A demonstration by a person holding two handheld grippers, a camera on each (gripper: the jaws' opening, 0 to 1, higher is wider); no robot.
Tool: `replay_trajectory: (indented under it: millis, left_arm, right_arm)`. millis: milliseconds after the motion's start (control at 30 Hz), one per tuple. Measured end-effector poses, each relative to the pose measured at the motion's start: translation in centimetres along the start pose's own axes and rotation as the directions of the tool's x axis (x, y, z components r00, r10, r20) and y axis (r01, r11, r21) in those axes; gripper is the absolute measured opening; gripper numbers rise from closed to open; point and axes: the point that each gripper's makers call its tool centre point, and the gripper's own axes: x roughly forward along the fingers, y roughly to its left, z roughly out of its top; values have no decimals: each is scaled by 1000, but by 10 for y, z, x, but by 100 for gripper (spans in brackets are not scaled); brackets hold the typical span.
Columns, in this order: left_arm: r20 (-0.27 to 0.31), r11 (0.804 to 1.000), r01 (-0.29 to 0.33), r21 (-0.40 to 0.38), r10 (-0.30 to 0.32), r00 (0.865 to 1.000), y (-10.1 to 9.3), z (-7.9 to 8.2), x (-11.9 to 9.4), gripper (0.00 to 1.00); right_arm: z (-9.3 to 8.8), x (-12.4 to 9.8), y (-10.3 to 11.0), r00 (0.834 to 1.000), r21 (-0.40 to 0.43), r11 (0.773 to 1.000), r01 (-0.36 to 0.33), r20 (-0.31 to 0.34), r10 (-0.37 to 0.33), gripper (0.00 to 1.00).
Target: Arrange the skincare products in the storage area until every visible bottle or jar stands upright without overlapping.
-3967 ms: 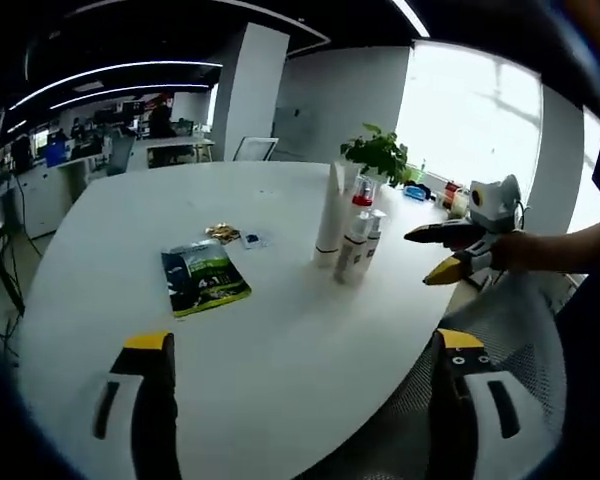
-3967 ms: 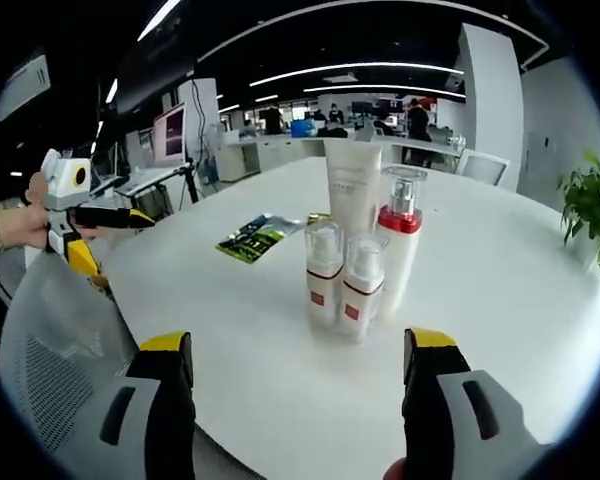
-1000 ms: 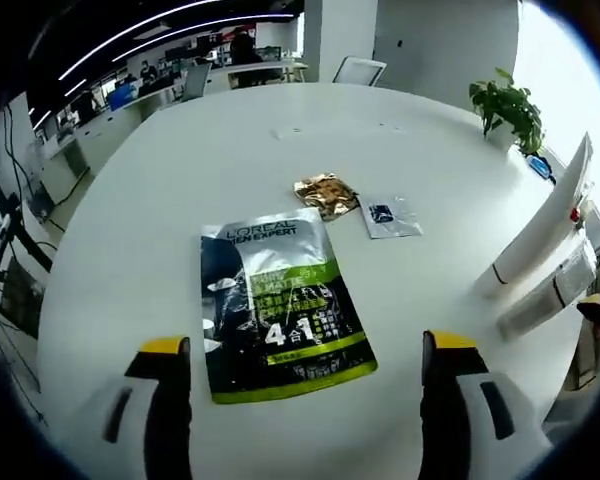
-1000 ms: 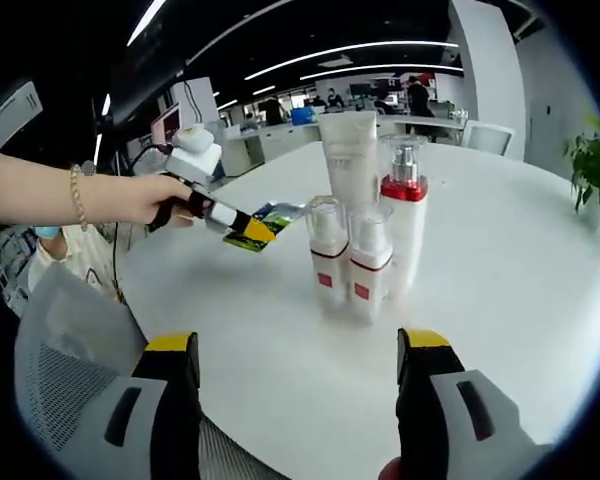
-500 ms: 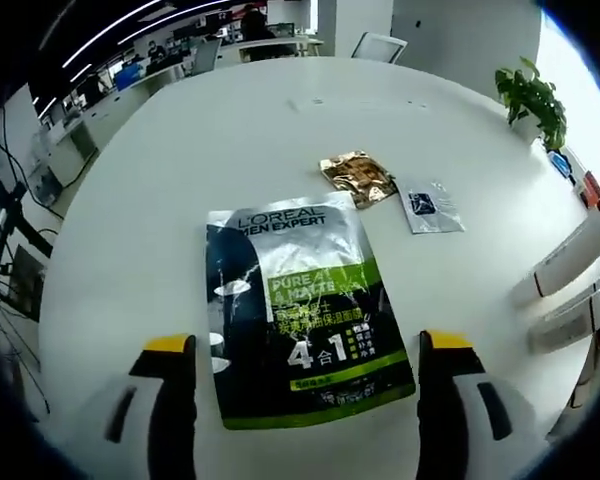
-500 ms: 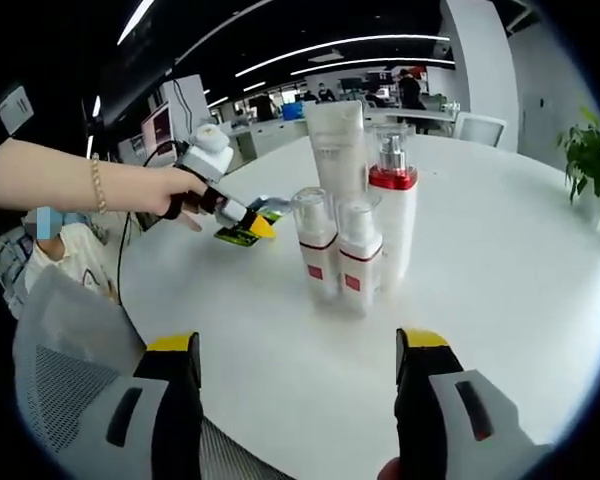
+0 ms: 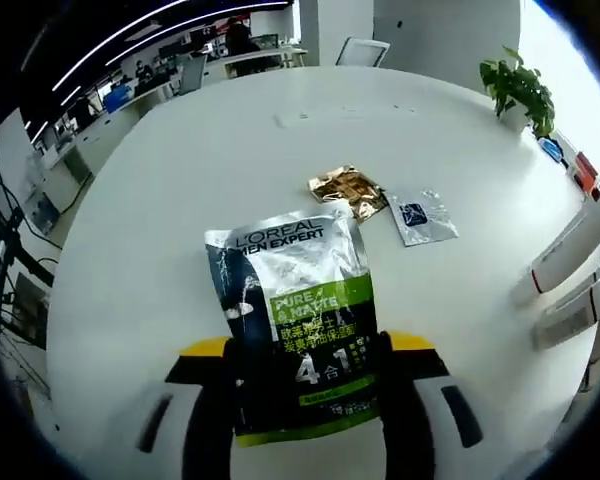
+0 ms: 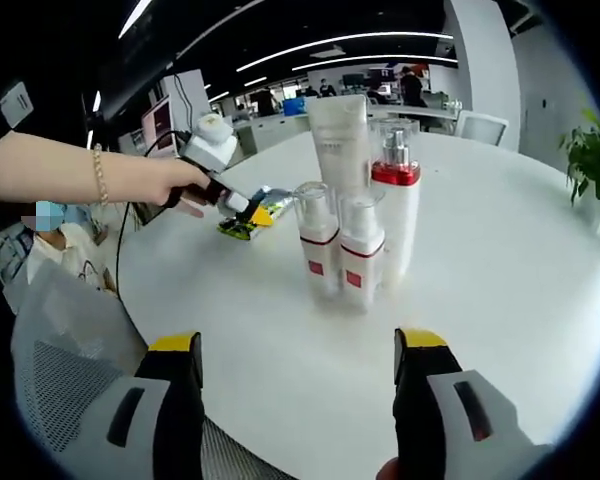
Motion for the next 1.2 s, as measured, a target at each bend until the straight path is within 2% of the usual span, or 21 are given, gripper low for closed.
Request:
replay_trajectory:
  millis: [67, 100, 133, 167, 233, 267, 533, 600, 700, 833, 967, 1200]
  left_arm:
    - [11, 1000, 5, 7, -6, 1000, -5, -1, -3, 50]
    - [12, 1000, 12, 23, -13, 1000, -7, 0, -3, 45]
    - [16, 999, 18, 38, -18, 1000, -8, 1, -3, 28]
    - [0, 997, 39, 70, -39, 999, -12, -2, -5, 18]
    - [12, 998, 34, 56, -35, 999, -13, 1, -2, 12]
    - [11, 998, 30, 49, -31, 999, -18, 0, -4, 11]
    - [35, 998, 65, 9, -65, 997, -18, -12, -14, 8]
    - [55, 997, 83, -4, -83, 995, -21, -17, -25, 8]
    - [96, 994, 107, -27, -104, 990, -25, -16, -33, 8]
    - [128, 992, 122, 8, -122, 984, -26, -16, -44, 9]
    - [152, 988, 154, 4, -153, 976, -32, -21, -58, 9]
    - [181, 985, 171, -7, -167, 969, -38, -32, -75, 9]
  right_arm:
    - [0, 0, 0, 1000, -3, 1000, 1, -1, -1, 78]
    - [0, -1, 0, 1000, -4, 1000, 1, 1, -1, 78]
    - [1, -1, 0, 1000, -6, 1000, 3, 3, -3, 78]
    - [1, -1, 0, 1000, -9, 1000, 4, 2, -4, 78]
    - [1, -1, 0, 1000, -13, 1000, 5, 4, -5, 78]
    - [1, -1, 0, 1000, -13, 1000, 6, 4, -6, 77]
    - [5, -3, 1, 1000, -27, 1000, 4, 17, -3, 73]
    - [7, -3, 2, 1000, -36, 999, -1, 22, 2, 72]
    - [8, -2, 6, 1000, -45, 999, -14, 27, 16, 71]
    - [10, -2, 7, 999, -56, 998, -16, 33, 18, 71]
    - [11, -3, 8, 999, -55, 998, -17, 40, 19, 70]
    - [14, -4, 11, 998, -78, 997, -23, 48, 27, 68]
